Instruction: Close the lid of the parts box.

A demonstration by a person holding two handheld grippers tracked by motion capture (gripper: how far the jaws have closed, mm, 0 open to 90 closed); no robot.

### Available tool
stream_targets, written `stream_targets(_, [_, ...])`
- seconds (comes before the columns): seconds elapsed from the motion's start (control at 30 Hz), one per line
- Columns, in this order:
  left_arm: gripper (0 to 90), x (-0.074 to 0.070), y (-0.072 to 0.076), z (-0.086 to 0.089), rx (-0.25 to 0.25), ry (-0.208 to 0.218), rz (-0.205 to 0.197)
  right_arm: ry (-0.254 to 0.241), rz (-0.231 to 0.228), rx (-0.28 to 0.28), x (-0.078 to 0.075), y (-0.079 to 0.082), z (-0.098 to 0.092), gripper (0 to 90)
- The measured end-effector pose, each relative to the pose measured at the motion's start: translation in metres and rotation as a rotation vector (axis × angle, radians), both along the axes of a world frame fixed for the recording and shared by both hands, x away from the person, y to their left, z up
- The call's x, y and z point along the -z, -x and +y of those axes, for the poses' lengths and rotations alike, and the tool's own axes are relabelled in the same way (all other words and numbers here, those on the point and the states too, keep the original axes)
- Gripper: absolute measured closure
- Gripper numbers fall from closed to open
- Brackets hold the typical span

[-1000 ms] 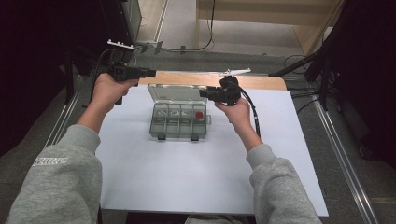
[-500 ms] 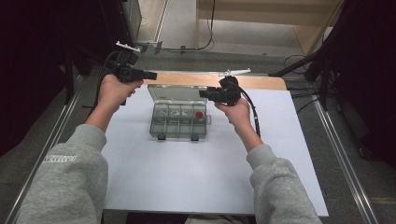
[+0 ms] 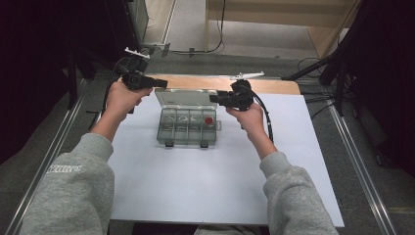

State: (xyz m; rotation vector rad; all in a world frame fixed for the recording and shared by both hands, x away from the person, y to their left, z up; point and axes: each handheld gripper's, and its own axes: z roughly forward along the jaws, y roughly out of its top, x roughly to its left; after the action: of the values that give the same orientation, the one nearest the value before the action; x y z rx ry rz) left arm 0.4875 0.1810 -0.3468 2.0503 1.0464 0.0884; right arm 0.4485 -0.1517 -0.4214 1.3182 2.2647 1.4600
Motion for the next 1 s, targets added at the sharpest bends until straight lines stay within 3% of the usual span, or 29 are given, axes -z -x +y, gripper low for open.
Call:
stream_targets(0.1, [89.9,0.001,0.000,0.001,-0.004,0.006,0.001,0.002,-0.002,0.003,-0.001,0.001,-0.002,52.2])
stream_targets(0.3, [89.9,0.002,0.000,0.002,-0.008,0.005,-0.001,-0.004,-0.018,-0.016,-0.008,0.005,-0.007,42.9])
stream_targets(0.4, [89.7,0.002,0.001,0.002,-0.010,0.001,-0.005,-0.006,0.000,-0.035,-0.013,0.006,-0.008,38.5])
stream_targets(0.57, [89.7,0.002,0.001,0.001,-0.007,-0.002,-0.010,0.006,0.008,-0.036,-0.026,0.010,-0.011,38.6])
stream_targets(0.87, [89.7,0.000,0.003,0.002,0.005,0.007,-0.016,0.011,0.010,-0.036,-0.053,0.009,-0.014,48.9])
stream_targets(1.0, [89.6,0.001,0.004,0.002,0.005,0.012,-0.016,0.018,0.030,0.004,-0.065,0.004,-0.013,60.4])
